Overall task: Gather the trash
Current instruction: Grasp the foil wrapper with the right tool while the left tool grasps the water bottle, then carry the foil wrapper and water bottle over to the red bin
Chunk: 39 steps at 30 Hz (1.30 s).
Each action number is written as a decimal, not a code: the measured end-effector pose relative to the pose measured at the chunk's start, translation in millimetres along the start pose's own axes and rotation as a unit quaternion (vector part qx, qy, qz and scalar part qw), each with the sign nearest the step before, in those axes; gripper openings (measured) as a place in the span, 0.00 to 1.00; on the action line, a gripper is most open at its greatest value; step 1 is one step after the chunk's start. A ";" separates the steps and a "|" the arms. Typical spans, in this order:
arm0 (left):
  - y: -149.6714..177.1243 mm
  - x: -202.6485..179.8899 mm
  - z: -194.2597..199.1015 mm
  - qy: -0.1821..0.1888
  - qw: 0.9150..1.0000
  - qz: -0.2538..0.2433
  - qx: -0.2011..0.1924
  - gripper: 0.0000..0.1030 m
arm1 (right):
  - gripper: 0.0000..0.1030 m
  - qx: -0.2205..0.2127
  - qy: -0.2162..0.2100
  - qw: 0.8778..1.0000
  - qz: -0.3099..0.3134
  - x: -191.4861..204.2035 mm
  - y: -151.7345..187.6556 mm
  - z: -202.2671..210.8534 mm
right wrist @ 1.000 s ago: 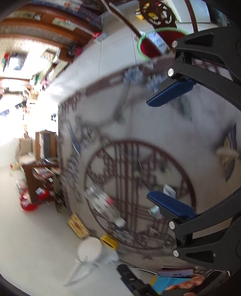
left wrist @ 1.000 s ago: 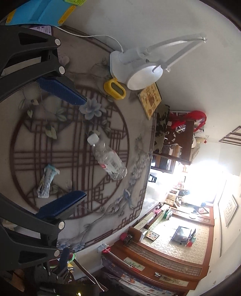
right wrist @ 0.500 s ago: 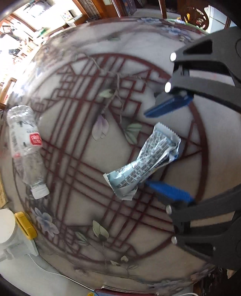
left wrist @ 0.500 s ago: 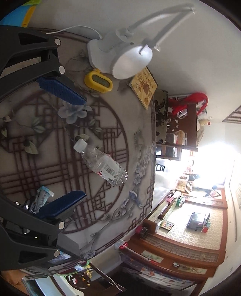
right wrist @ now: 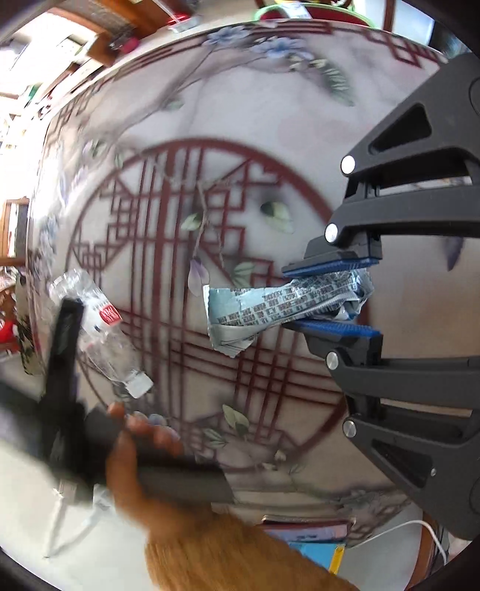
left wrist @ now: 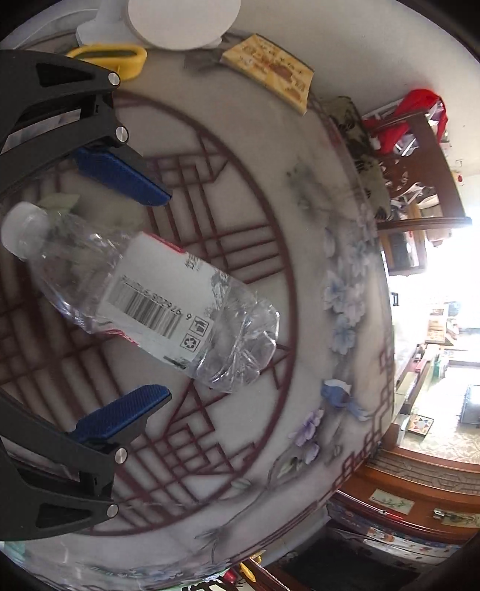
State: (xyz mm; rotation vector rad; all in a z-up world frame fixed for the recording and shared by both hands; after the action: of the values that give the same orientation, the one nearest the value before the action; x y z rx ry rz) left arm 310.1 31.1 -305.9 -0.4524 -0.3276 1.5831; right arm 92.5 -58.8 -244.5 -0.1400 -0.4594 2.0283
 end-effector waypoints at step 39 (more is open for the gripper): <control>104.3 -125.8 207.0 0.027 0.982 0.139 -0.126 0.54 | 0.22 -0.178 0.042 0.983 -0.029 -140.8 24.0 147.2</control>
State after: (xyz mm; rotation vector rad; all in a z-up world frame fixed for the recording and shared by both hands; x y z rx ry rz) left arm 123.4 -87.7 -162.5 -0.7623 -0.4399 1.8040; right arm 98.3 -229.7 -131.3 -0.4239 -0.7607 1.8587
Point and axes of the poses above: each gripper's, at about its wrist camera, not at the fingertips, and z roughly against the way its jaws point, x to its left, y to its underside, the point moved 9 cm from there along -z, roughly the way its jaws point, and after that the axes turned 13 degrees about z, right-handed, at the moved point
